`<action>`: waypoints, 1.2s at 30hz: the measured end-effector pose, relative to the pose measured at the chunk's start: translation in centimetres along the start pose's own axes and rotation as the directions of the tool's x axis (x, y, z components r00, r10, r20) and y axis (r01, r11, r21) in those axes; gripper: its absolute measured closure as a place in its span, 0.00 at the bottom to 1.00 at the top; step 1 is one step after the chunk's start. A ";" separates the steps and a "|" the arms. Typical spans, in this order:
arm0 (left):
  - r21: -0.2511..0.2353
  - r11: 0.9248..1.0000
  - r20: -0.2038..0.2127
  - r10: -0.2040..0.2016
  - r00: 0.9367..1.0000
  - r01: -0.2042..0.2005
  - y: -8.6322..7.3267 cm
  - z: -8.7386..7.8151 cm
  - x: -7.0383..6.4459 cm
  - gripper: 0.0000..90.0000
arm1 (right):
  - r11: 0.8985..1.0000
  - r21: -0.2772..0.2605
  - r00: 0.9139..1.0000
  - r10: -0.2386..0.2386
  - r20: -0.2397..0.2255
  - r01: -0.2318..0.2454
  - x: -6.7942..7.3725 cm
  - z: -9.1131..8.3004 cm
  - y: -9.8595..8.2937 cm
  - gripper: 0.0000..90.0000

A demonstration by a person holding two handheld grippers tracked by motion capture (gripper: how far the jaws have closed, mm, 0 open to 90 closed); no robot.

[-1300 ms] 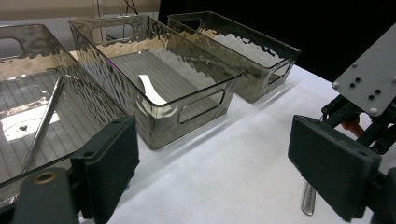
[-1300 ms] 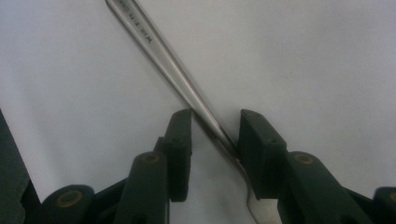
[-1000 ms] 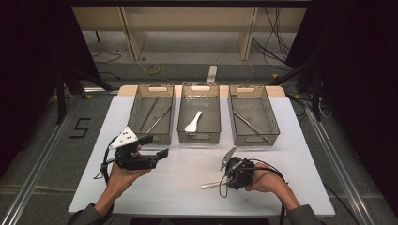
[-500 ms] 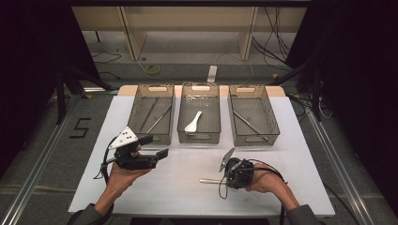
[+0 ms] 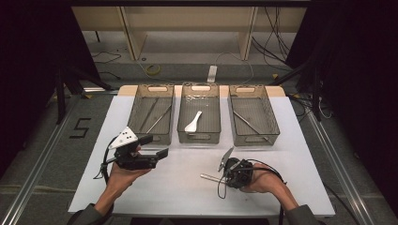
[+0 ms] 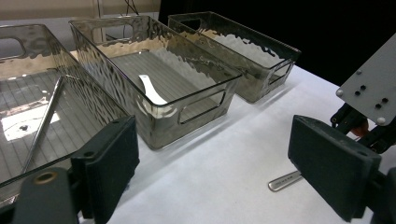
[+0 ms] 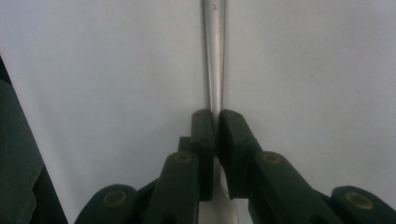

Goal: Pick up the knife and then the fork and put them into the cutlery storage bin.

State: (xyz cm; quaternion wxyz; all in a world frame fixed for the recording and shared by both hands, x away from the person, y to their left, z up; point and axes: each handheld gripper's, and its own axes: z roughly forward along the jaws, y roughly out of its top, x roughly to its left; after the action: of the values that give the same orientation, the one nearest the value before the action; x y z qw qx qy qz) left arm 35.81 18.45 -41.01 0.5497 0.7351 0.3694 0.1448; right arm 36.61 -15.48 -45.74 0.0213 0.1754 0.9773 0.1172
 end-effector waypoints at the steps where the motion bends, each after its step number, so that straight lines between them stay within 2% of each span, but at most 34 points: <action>1: 0.000 1.000 0.000 0.000 1.000 0.000 0.0 0.0 0.0 0.18 | 1.000 0.005 1.000 -0.009 0.000 0.009 -0.1 0.0 0.0 0.94; 8: -0.002 1.000 -0.001 0.001 1.000 -0.001 0.0 0.0 0.0 0.18 | 1.000 -0.005 1.000 -0.005 0.002 0.005 -0.2 -0.2 0.0 0.94; 14: -0.003 1.000 -0.001 -0.001 1.000 0.001 0.0 -0.1 0.0 0.18 | 0.998 -0.059 1.000 0.027 -0.001 -0.027 -0.5 -1.1 -0.1 0.94; 15: -0.003 1.000 -0.001 0.000 1.000 0.000 0.0 0.0 0.0 0.18 | 0.997 -0.062 0.999 0.048 0.000 -0.048 -0.5 -1.3 -0.2 0.94; 21: -0.004 1.000 -0.001 -0.002 1.000 0.002 0.0 -0.1 0.1 0.18 | 0.992 -0.100 0.997 0.080 0.013 -0.079 -1.5 -2.1 -0.6 0.94; 26: -0.009 1.000 -0.005 -0.005 1.000 0.005 0.0 -0.1 0.1 0.18 | 0.980 -0.163 0.993 0.114 0.016 -0.110 -2.2 -3.3 -1.0 0.95; 32: -0.010 1.000 -0.005 -0.008 1.000 0.008 0.0 -0.1 0.1 0.18 | 0.969 -0.194 0.986 0.164 0.029 -0.155 -3.1 -4.2 -1.4 0.95; 36: -0.008 1.000 -0.007 -0.011 1.000 0.011 0.0 -0.1 0.2 0.18 | 0.957 -0.229 0.980 0.194 0.054 -0.177 -3.8 -5.3 -1.7 0.95</action>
State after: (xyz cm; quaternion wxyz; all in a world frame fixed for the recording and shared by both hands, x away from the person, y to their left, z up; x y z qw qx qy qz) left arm 35.86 18.67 -40.97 0.5523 0.7303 0.3746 0.1458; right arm 39.17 -19.50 -40.98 0.0668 0.2671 0.9357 0.2207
